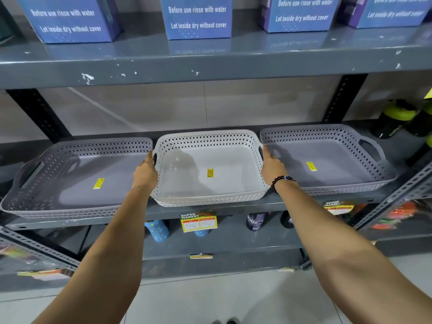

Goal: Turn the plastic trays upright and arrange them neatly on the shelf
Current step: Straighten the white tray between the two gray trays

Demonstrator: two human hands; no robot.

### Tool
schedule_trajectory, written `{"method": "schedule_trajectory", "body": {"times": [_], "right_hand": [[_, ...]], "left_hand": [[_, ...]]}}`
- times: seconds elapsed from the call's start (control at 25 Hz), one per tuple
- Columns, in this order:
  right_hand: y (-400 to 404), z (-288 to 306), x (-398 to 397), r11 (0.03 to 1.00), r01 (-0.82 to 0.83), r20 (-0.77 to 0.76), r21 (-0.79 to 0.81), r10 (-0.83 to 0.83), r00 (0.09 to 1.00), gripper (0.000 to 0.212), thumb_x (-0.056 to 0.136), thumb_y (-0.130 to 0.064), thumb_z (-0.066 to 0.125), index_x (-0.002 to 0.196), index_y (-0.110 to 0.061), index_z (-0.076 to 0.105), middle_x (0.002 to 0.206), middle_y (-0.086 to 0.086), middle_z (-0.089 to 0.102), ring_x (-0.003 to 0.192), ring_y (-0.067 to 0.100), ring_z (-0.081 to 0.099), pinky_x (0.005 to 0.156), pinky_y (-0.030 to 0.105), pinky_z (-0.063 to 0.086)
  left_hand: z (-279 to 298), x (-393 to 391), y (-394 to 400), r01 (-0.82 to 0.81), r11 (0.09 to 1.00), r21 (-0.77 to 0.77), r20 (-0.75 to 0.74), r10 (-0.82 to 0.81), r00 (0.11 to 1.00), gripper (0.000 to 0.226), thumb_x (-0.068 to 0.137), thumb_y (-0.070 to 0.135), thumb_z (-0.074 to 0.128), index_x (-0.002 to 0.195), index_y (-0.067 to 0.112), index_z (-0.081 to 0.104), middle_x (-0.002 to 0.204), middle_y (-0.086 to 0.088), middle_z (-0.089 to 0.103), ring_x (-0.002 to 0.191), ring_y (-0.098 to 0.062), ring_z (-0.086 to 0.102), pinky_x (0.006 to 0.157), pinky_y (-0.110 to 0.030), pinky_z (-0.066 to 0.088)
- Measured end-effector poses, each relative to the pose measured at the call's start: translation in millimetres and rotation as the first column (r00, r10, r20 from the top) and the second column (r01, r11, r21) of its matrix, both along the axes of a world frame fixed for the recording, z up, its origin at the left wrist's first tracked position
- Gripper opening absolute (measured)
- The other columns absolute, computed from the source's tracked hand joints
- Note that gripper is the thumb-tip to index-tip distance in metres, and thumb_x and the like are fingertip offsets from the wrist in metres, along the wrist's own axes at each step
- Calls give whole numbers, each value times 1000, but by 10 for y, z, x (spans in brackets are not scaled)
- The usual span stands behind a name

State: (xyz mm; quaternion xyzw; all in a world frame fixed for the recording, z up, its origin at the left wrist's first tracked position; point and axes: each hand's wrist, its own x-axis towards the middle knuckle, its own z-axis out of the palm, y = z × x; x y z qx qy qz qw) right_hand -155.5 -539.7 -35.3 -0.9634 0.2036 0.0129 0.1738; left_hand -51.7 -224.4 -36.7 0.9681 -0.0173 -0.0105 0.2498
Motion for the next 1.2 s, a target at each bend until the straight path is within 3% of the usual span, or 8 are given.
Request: {"method": "schedule_trajectory", "body": {"times": [0.08,0.16,0.44,0.64,0.8,1.0,1.12,1.2], "right_hand": [[10,-3,-4,1000,2,5,-9,-2,1000,74,87,11,36,148,-10,-1,129,30,52,91,31,59,53,25,42],[16,-5,-6,1000,12,13,-3,-12,1000,74,87,11,35,148,-11,-1,130,30,50,96,33,60,63,31,50],[-12,-43,21,1000,9,16,-1,-9,1000,75,87,10,36,149,-13,-1,140,32,38,104,40,59,86,41,51],[0,-42,20,1000,8,22,-11,-8,1000,75,87,11,36,149,-13,0,135,33,43,103,40,59,86,41,51],[11,-11,2,1000,4,26,-21,-3,1000,74,87,11,37,148,-11,2,126,33,51,90,36,60,77,38,50],[9,-25,8,999,-8,31,-54,10,999,74,86,11,38,148,-9,3,116,31,58,94,38,62,78,39,52],[-1,-23,11,998,-8,18,-57,9,1000,74,87,10,39,148,-9,2,114,31,59,82,33,60,68,32,44],[-7,-25,13,999,-1,17,-39,2,1000,74,87,10,39,148,-9,2,116,32,58,74,25,49,67,27,38]], "left_hand": [[-4,-4,-1,-3,1000,-6,-2,3,1000,62,97,-6,29,153,16,16,131,-29,55,115,-45,54,97,-50,43],[-5,-4,-3,-6,1000,-8,-4,6,1000,63,96,-7,28,153,17,16,131,-28,55,114,-44,54,97,-50,44],[12,-20,-7,-11,1000,-25,-7,11,1000,61,98,-4,27,154,19,15,128,-29,56,110,-45,56,96,-51,46],[24,-25,-7,-22,999,-26,-22,22,1000,59,100,-2,26,154,20,15,128,-29,56,111,-44,56,97,-51,44],[30,-39,-7,-15,999,-35,-15,15,1000,59,99,-2,26,154,18,15,128,-29,55,111,-44,55,94,-50,46],[31,-52,3,-4,1000,-30,-8,4,1000,62,98,-5,27,154,18,15,127,-29,56,110,-44,55,93,-50,45],[31,-61,-1,2,1000,-23,-11,-3,1000,66,95,-9,28,154,17,14,127,-29,56,110,-44,56,93,-49,46],[27,-61,3,7,1000,-21,-6,-7,1000,68,94,-10,29,154,17,14,127,-29,56,110,-44,56,93,-49,46]]}}
